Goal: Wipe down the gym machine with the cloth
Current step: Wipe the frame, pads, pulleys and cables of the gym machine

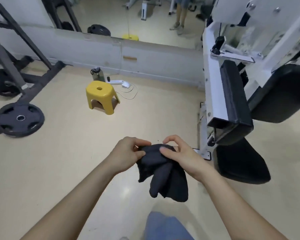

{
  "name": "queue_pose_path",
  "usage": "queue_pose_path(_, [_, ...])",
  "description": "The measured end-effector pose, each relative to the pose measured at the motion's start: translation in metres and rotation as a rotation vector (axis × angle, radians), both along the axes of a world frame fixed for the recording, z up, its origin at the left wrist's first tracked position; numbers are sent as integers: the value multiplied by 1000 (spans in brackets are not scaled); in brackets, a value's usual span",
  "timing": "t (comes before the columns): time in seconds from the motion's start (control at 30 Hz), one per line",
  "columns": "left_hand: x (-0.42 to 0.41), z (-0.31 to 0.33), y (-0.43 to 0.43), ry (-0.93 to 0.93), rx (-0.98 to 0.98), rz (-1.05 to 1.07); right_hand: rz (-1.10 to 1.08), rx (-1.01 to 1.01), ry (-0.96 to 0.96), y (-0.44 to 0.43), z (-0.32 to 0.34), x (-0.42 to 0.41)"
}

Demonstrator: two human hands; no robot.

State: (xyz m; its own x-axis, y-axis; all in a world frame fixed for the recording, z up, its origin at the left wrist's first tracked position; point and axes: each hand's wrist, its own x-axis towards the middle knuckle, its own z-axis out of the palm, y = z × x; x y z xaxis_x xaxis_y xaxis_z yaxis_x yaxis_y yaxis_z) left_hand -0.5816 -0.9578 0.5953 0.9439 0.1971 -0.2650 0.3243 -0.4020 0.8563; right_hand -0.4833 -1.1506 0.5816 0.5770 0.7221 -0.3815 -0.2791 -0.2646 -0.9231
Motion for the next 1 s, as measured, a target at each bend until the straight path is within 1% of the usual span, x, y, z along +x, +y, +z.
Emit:
queue_pose_path(0.07, [27,-6,19,-44,318,-133,35,-71,-54,11,-9,10])
queue_pose_path(0.1, [43,-8,28,-55,393,-167,29,-132,-102,16,-17,16])
queue_pose_path(0.13, [59,-12,38,-63,413,-182,5,-190,-142,20,-27,23])
queue_pose_path(0.2, [94,-21,55,-98,378,-191,-68,-258,-176,25,-47,40])
queue_pose_path(0.27, [128,-28,71,-101,274,-199,-177,-312,-209,29,-67,59])
queue_pose_path(0.3, [143,-31,76,-83,233,-236,-248,-340,-226,29,-75,68])
queue_pose_path(0.4, [185,-37,79,33,164,-416,-509,-404,-196,25,-92,86])
queue_pose_path(0.5, [230,-40,68,67,103,-505,-735,-575,-239,14,-96,95])
queue_pose_path(0.57, [261,-43,61,100,-7,-550,-858,-699,-293,12,-97,98])
queue_pose_path(0.6, [278,-45,57,124,-54,-591,-893,-794,-304,12,-96,100])
queue_pose_path(0.67, [309,-54,47,166,-100,-697,-947,-942,-263,13,-98,101])
queue_pose_path(0.7, [323,-61,42,170,-104,-767,-1000,-956,-228,14,-100,100])
queue_pose_path(0.73, [335,-68,39,165,-102,-846,-1078,-931,-197,15,-103,99])
queue_pose_path(0.77, [347,-72,35,157,-102,-937,-1216,-838,-136,14,-104,98])
queue_pose_path(0.83, [368,-82,29,167,-130,-1135,-1563,-512,1,22,-105,89])
queue_pose_path(0.87, [377,-86,26,172,-147,-1210,-1698,-357,44,27,-103,84])
queue_pose_path(0.93, [388,-94,17,234,-217,-1251,-1896,-138,116,45,-100,73])
queue_pose_path(0.97, [389,-98,11,315,-255,-1215,-1959,-70,144,54,-97,69])
queue_pose_path(1.0, [388,-101,4,372,-244,-1197,-2012,-18,172,64,-96,64])
